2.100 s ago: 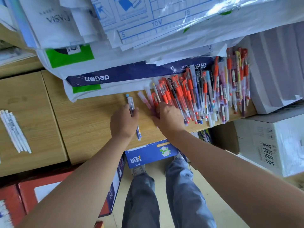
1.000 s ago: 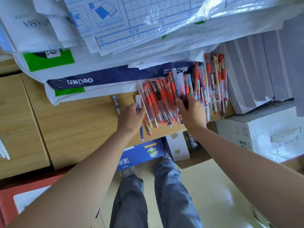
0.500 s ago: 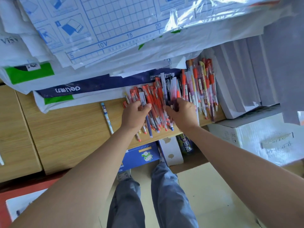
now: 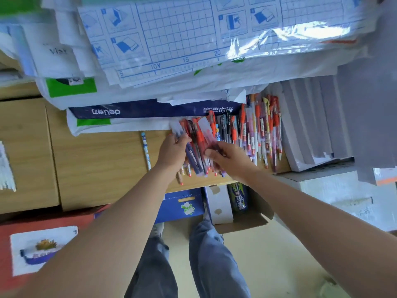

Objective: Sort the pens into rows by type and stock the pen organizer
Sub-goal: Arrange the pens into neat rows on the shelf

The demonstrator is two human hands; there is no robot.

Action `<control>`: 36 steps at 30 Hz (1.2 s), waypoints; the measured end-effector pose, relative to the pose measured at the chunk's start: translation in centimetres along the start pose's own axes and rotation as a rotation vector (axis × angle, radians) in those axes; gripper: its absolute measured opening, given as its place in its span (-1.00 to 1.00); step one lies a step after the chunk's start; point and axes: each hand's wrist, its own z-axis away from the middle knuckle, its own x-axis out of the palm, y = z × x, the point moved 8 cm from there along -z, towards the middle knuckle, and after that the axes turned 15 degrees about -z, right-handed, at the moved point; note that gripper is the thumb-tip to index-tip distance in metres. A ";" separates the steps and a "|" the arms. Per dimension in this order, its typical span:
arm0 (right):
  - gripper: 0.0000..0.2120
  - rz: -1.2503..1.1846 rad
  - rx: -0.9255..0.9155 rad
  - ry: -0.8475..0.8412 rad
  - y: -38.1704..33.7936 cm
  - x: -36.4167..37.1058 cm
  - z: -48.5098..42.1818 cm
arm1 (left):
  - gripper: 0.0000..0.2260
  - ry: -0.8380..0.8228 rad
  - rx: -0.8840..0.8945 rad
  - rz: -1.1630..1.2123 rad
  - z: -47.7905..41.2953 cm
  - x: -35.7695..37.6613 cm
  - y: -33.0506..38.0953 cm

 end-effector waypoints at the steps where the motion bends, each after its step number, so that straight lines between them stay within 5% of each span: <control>1: -0.85 -0.011 0.002 -0.014 -0.4 0.8 -0.1 | -0.75 0.010 -0.027 0.042 0.3 -0.9 -0.7; 12: -0.79 0.160 -0.087 -0.136 -5.4 16.6 -0.7 | -0.85 0.031 -0.100 0.389 4.2 -12.9 -12.1; 18: -0.62 0.042 -0.011 -0.024 -7.2 27.9 -2.0 | -0.83 0.047 -0.123 0.394 4.6 -22.4 -20.8; 26: -0.72 0.258 -0.180 -0.062 -10.7 43.7 -4.1 | -0.81 0.059 -0.043 0.294 4.9 -35.2 -30.1; 36: -0.72 0.274 -0.221 -0.052 -14.4 49.6 -7.7 | -0.87 0.103 -0.074 0.344 3.1 -41.9 -34.3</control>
